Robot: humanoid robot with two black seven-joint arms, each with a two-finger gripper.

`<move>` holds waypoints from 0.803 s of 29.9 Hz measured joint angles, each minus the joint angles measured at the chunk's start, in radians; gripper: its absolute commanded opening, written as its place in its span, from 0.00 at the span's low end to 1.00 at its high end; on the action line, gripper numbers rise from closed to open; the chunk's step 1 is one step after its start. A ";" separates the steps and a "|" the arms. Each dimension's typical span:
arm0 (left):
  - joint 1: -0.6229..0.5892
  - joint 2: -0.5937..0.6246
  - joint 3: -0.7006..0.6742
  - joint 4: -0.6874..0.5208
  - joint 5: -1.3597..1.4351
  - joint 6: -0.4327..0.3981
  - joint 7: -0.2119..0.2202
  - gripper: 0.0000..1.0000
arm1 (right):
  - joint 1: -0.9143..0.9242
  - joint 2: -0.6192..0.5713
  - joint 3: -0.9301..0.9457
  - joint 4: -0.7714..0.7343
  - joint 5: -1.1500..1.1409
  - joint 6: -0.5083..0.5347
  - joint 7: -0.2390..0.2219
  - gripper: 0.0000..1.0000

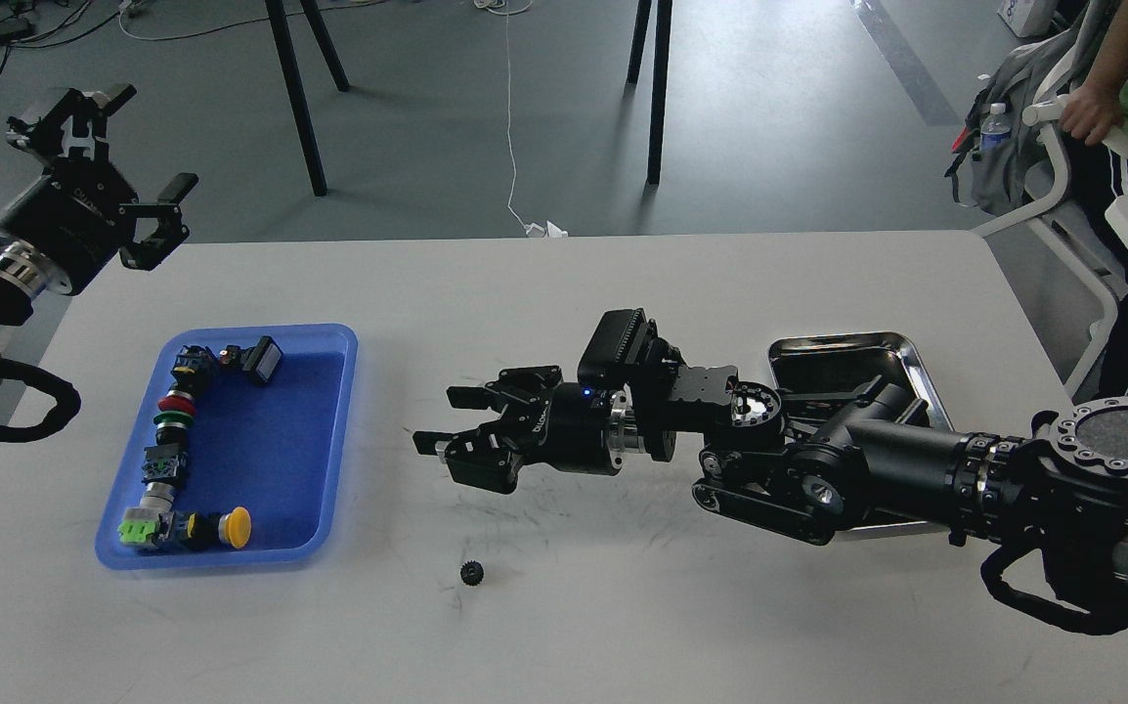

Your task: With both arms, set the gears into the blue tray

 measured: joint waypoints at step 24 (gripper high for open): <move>0.079 -0.024 -0.103 -0.005 -0.024 -0.014 -0.017 0.99 | 0.108 0.000 0.326 -0.113 0.722 0.030 0.000 0.94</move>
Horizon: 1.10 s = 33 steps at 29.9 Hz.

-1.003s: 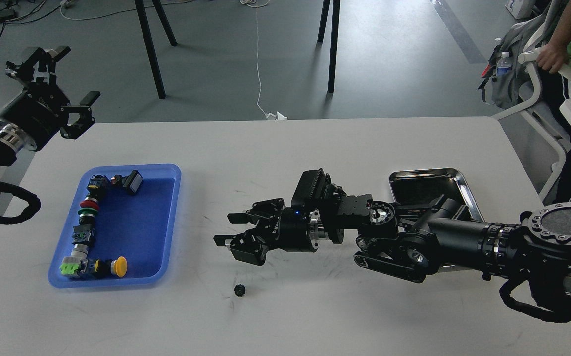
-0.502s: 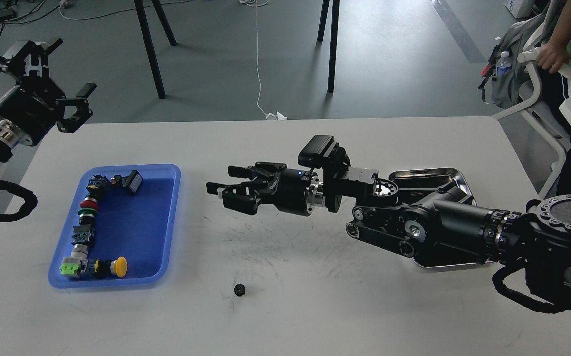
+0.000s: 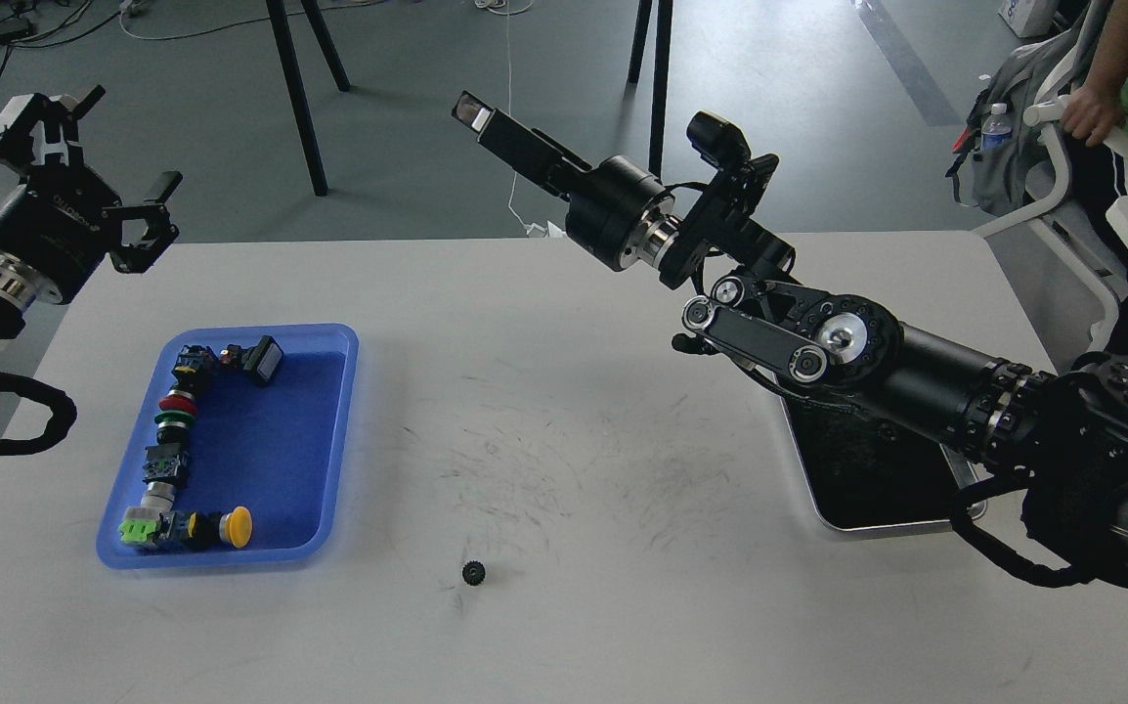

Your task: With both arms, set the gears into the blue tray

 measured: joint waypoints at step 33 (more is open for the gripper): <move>-0.047 0.394 0.108 -0.537 0.354 0.213 0.175 0.99 | -0.022 -0.246 0.012 -0.043 0.534 0.004 -0.004 0.95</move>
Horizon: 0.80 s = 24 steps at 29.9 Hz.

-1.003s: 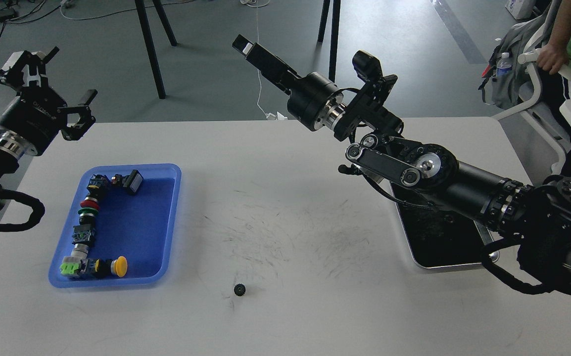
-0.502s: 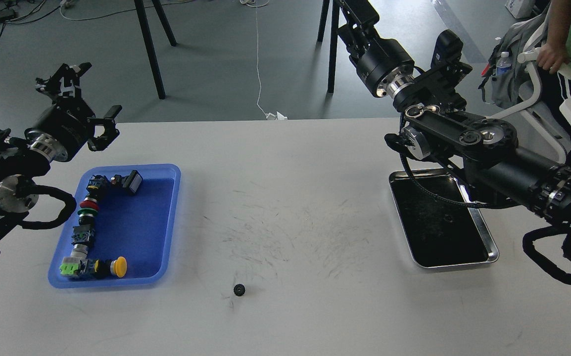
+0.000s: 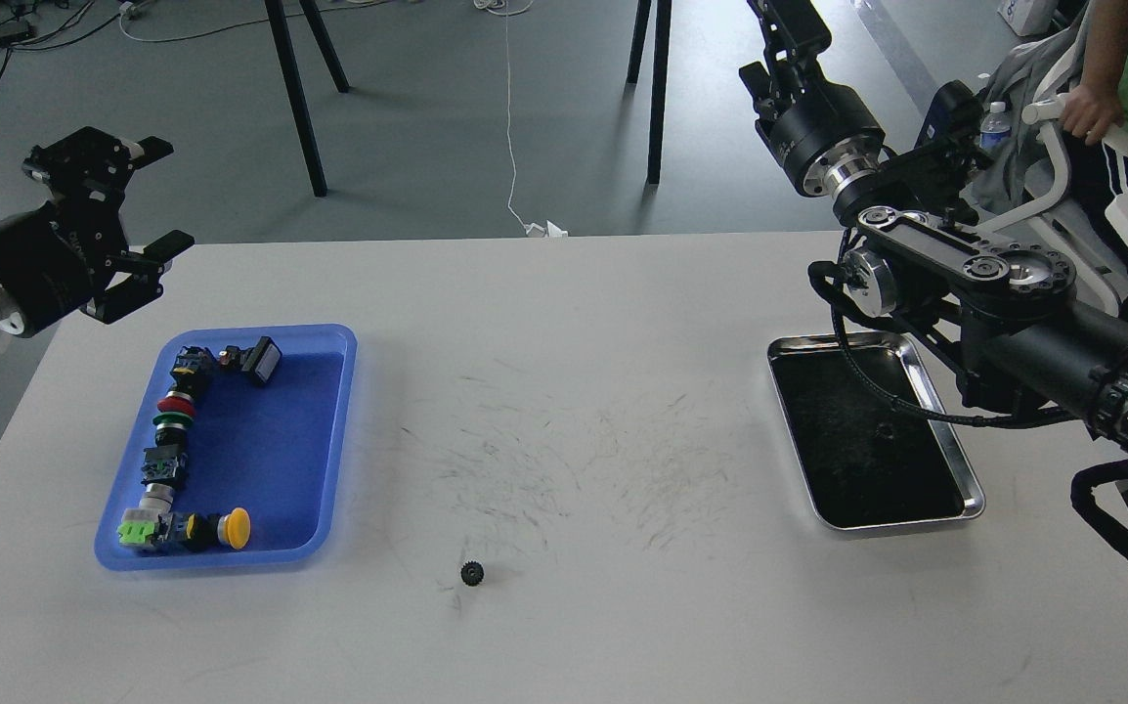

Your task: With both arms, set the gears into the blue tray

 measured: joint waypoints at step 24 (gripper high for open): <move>0.021 0.189 0.056 -0.285 0.384 0.051 -0.084 0.99 | -0.090 -0.067 0.050 0.002 0.042 -0.003 0.000 0.95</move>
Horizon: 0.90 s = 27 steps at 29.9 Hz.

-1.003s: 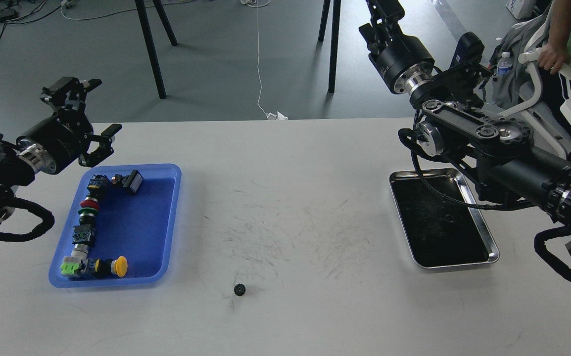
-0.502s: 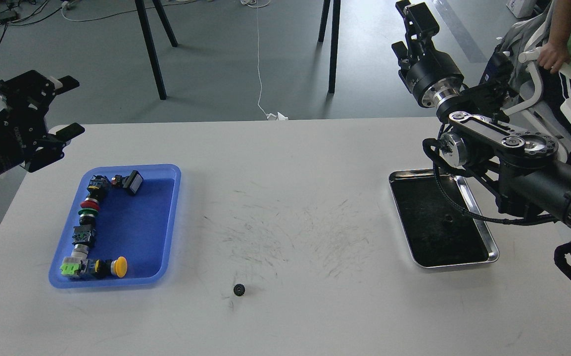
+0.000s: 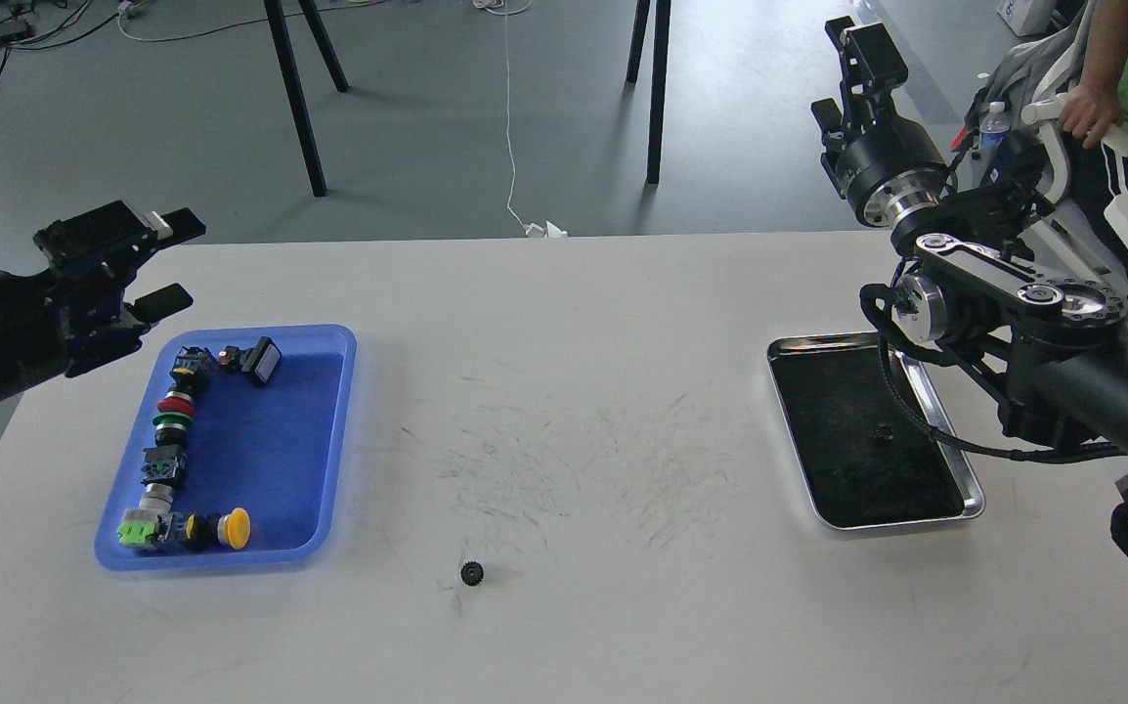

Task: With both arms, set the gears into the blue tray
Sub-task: 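Swing the left gripper over the blue tray and down toward the table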

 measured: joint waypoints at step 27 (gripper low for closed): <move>0.066 -0.052 0.078 -0.148 0.679 0.403 -0.097 0.99 | -0.072 -0.021 0.087 -0.003 0.055 -0.011 -0.003 0.96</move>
